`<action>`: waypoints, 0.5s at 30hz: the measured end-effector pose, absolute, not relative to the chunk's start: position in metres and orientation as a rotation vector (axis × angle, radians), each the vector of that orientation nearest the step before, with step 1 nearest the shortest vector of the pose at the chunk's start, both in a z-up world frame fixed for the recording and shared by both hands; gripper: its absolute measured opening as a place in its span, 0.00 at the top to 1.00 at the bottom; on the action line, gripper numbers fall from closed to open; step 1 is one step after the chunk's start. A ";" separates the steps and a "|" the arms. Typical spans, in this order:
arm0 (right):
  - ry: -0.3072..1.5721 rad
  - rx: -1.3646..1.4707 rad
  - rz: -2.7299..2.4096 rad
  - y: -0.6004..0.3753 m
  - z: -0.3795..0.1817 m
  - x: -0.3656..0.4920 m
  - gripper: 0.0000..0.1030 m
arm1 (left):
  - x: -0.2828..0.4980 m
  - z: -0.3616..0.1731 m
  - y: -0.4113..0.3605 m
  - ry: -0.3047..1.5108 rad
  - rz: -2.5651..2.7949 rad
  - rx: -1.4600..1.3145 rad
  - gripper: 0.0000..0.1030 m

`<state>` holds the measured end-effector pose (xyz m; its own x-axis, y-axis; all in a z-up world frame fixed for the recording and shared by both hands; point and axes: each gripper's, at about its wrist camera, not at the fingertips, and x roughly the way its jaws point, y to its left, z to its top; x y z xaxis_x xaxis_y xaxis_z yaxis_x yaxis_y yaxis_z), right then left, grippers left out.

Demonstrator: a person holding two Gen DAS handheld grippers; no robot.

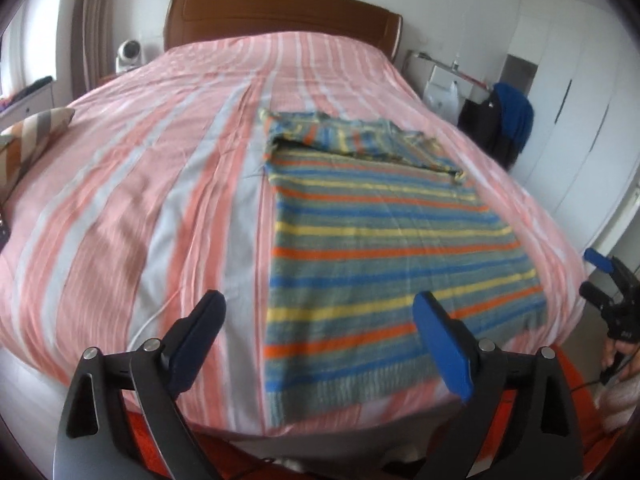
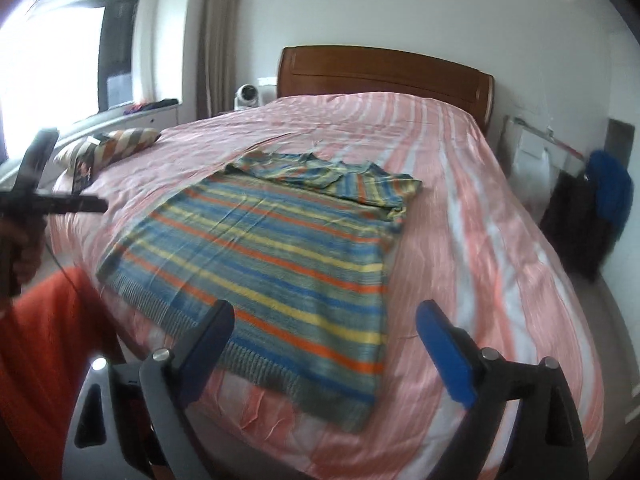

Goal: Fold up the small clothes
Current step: 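Move both grippers to the ribbed hem of the narrowed sweater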

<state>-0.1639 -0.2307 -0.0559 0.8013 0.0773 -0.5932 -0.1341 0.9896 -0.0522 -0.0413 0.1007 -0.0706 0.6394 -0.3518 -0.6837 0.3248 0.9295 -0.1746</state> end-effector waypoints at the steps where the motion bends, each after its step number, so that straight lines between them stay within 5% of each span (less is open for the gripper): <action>1: 0.648 -0.085 0.126 -0.228 -0.060 -0.162 0.11 | -0.040 -0.076 0.100 0.809 -0.383 -0.031 0.07; 15: 0.687 -0.138 0.216 -0.196 -0.076 -0.165 0.11 | -0.048 -0.077 0.105 0.807 -0.361 -0.034 0.07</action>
